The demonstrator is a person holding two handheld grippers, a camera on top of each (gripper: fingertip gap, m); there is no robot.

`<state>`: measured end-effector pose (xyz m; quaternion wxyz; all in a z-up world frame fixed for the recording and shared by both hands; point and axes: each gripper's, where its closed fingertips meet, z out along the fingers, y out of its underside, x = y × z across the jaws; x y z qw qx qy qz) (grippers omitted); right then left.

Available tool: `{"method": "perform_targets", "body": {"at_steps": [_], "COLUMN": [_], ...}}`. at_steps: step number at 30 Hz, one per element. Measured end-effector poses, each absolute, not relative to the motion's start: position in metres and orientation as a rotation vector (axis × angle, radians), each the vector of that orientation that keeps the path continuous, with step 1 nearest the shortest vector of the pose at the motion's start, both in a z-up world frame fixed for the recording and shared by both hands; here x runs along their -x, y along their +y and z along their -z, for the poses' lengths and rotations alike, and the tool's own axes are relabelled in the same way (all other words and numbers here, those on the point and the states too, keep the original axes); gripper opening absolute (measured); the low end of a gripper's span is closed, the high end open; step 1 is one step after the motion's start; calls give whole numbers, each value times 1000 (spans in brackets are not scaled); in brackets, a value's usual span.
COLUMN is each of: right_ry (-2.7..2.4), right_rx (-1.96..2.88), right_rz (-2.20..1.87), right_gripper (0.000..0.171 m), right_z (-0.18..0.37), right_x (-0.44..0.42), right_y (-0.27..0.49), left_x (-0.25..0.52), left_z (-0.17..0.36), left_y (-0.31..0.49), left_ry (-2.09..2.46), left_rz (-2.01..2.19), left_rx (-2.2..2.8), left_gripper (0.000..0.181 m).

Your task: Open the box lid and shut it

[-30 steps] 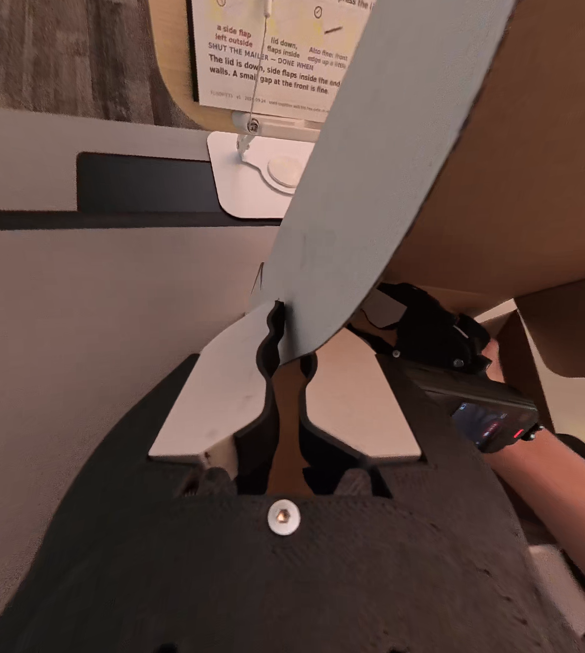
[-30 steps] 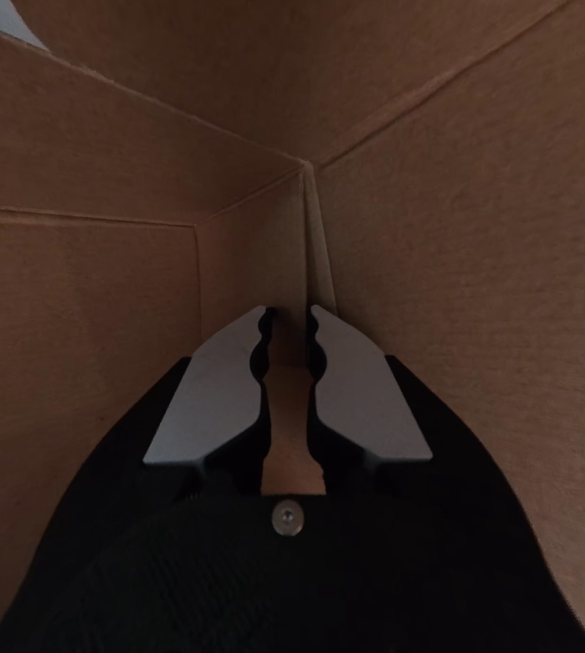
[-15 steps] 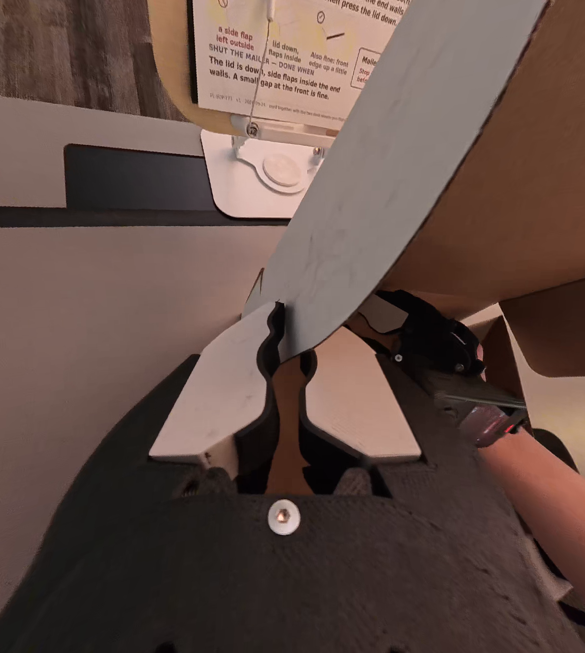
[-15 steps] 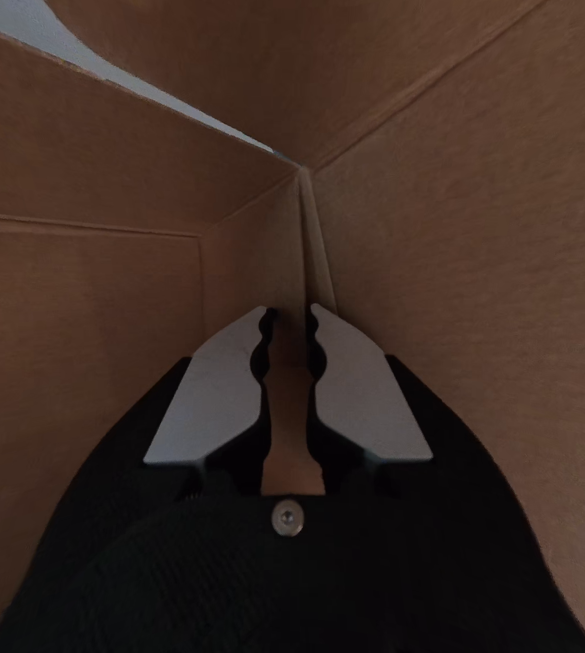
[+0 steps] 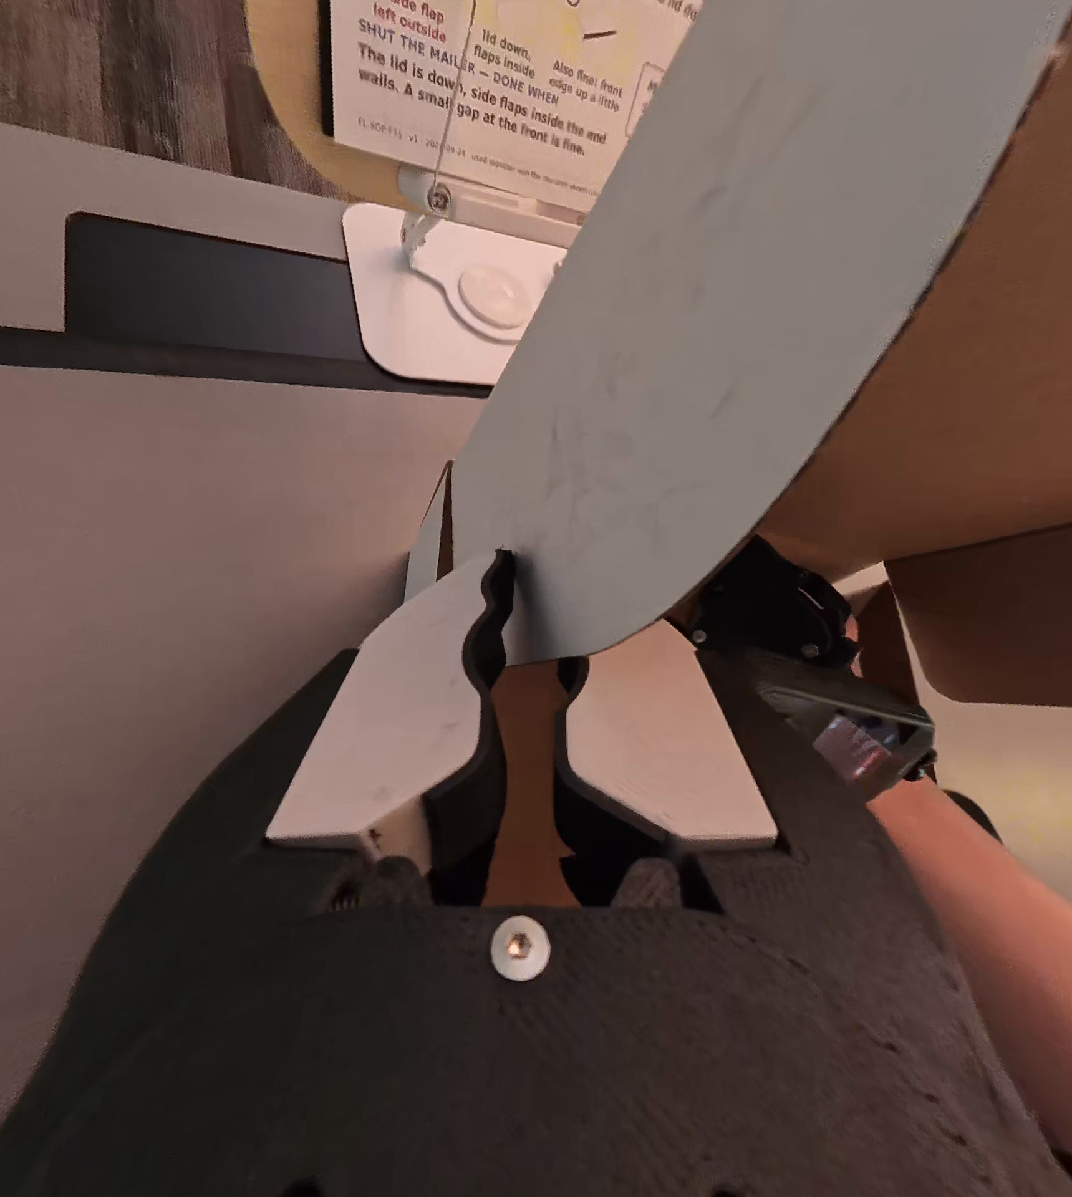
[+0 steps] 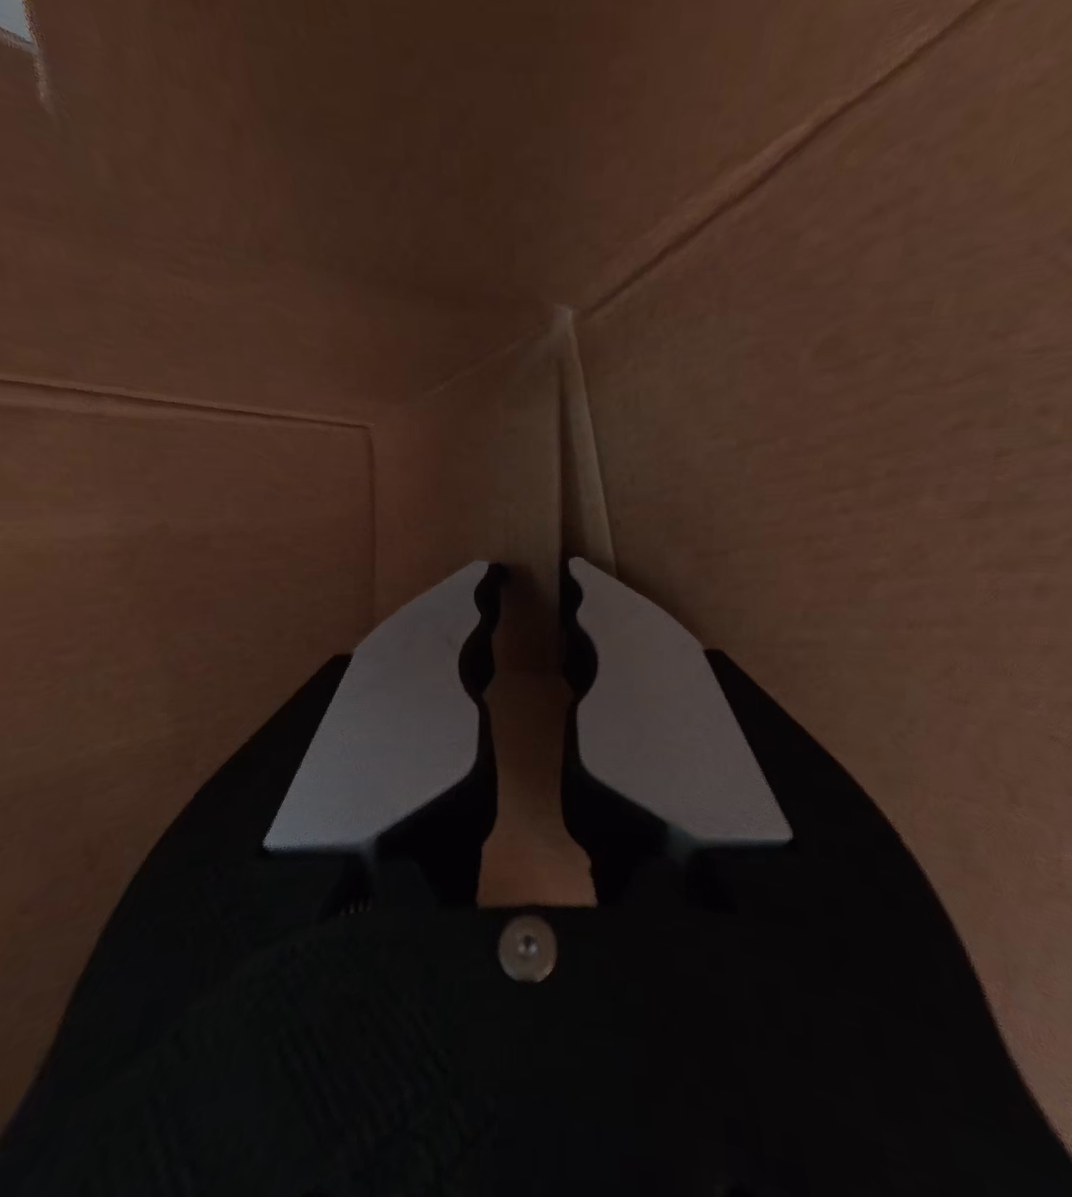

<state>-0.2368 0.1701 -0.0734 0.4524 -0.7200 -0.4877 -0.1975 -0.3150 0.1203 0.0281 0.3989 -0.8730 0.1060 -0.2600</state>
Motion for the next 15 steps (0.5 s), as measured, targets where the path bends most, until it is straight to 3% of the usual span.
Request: {"method": "perform_targets", "body": {"at_steps": [1, 9, 15], "right_ry": [-1211, -1269, -1208], "right_rx": [1779, 1816, 1676], "right_rz": [494, 588, 423], "right_gripper": [18, 20, 29], "right_z": [73, 62, 6], "right_x": [236, 231, 249], "right_y": [170, 147, 54], "left_x": [317, 327, 327], "left_z": [-26, -14, -9], "left_y": [119, 107, 99], "left_ry": [256, 276, 319], "left_rz": [659, 633, 594], "left_rx": [2191, 2087, 2074], "left_gripper": [11, 6, 5]}}
